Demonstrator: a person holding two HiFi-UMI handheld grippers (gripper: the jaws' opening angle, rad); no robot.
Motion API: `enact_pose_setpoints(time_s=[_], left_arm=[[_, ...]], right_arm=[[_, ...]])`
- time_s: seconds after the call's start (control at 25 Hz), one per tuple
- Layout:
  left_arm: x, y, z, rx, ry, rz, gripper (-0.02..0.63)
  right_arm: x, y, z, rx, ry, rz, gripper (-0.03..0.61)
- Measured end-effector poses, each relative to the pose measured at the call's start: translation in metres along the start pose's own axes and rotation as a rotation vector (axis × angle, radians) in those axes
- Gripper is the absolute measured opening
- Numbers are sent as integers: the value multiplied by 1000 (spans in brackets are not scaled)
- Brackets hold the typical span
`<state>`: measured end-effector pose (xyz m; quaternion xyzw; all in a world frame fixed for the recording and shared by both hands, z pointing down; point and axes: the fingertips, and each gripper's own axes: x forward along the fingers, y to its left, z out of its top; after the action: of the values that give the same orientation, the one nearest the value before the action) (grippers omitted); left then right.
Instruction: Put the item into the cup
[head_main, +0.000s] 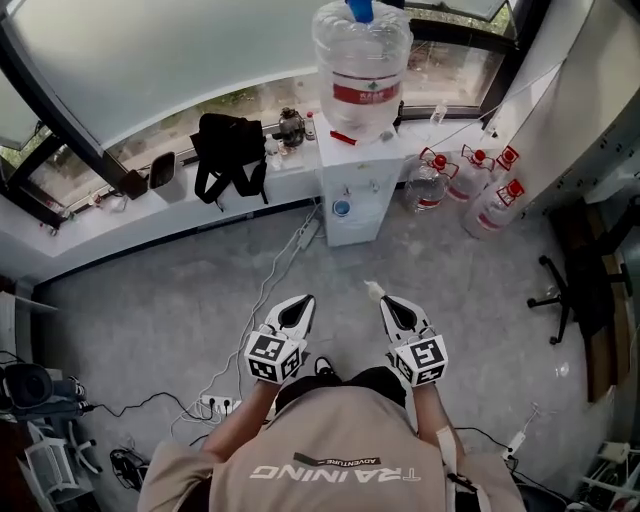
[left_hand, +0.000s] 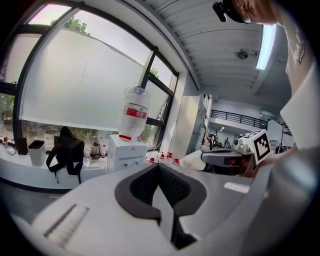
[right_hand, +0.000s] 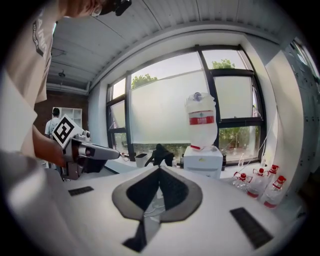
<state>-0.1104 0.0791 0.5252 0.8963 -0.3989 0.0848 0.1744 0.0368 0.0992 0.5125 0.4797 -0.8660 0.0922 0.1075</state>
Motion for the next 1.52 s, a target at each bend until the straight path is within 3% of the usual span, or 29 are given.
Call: enact_pose_setpoints(time_s=[0.32, 0.56, 1.08, 1.52], left_arm=[[28, 37, -2, -45, 29, -14, 8], [62, 58, 19, -17, 19, 11, 8], [160, 89, 91, 53, 9, 117, 8], [205, 101, 98, 64, 50, 167, 8]], right_arm=[[34, -17, 2, 25, 22, -29, 11], [70, -49, 7, 37, -19, -8, 11], [146, -150, 42, -9, -60, 93, 11], [193, -174, 28, -8, -2, 205, 11]])
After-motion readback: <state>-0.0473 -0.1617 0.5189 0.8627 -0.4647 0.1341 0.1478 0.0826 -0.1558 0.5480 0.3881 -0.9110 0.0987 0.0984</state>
